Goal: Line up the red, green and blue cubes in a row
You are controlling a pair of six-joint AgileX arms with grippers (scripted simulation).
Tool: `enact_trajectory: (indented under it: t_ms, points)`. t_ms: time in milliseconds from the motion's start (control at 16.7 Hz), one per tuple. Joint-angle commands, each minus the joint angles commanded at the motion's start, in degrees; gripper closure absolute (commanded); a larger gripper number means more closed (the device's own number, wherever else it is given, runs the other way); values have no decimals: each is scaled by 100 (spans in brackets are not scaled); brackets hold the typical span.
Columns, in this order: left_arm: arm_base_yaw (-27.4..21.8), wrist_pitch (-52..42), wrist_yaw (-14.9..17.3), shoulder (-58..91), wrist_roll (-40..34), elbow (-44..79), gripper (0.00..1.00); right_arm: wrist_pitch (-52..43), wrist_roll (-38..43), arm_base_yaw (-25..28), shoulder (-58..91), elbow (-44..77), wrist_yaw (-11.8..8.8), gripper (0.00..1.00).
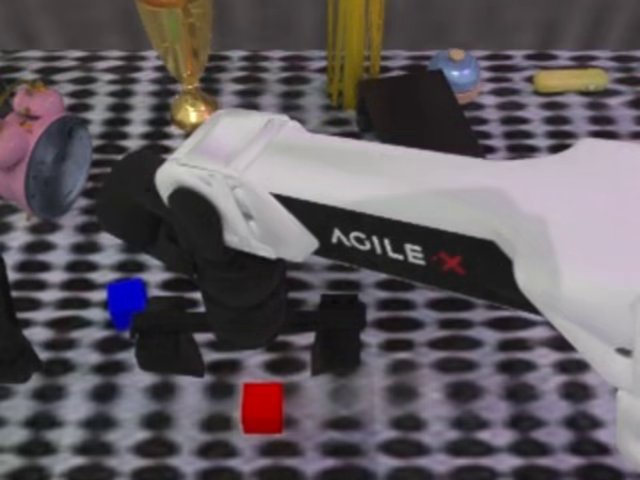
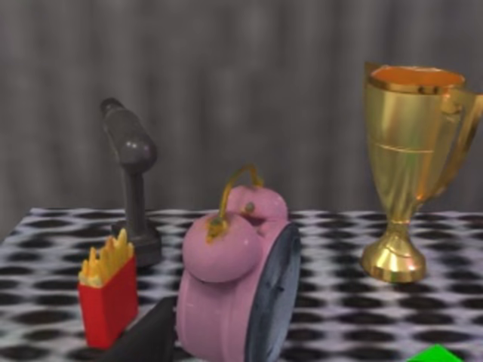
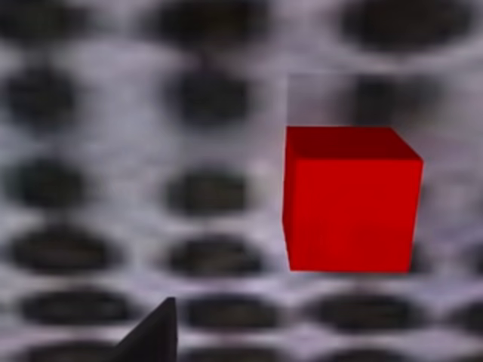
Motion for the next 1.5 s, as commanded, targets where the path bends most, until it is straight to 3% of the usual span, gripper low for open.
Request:
enact_trajectory:
  t_ms: [360, 660, 1140, 1320, 1500]
  points:
    - [-10, -47, 15, 55, 34, 55, 0, 23, -36, -57, -49, -42, 20, 0]
    - [-238, -1012, 301, 1222, 688, 1175, 0, 557, -621, -524, -1167, -933, 322, 0]
    - [-880, -3956, 891, 5979, 2524, 4862, 0, 2532, -2534, -2310, -5627, -4378, 835, 0]
    - [-1068, -5046, 951, 8097, 3147, 6372, 0, 3418, -3349, -3116, -7564, -6002, 868, 0]
    - [-1194, -5930, 884, 9936, 3646, 7810, 0, 4292, -4095, -3869, -9238, -7544, 776, 0]
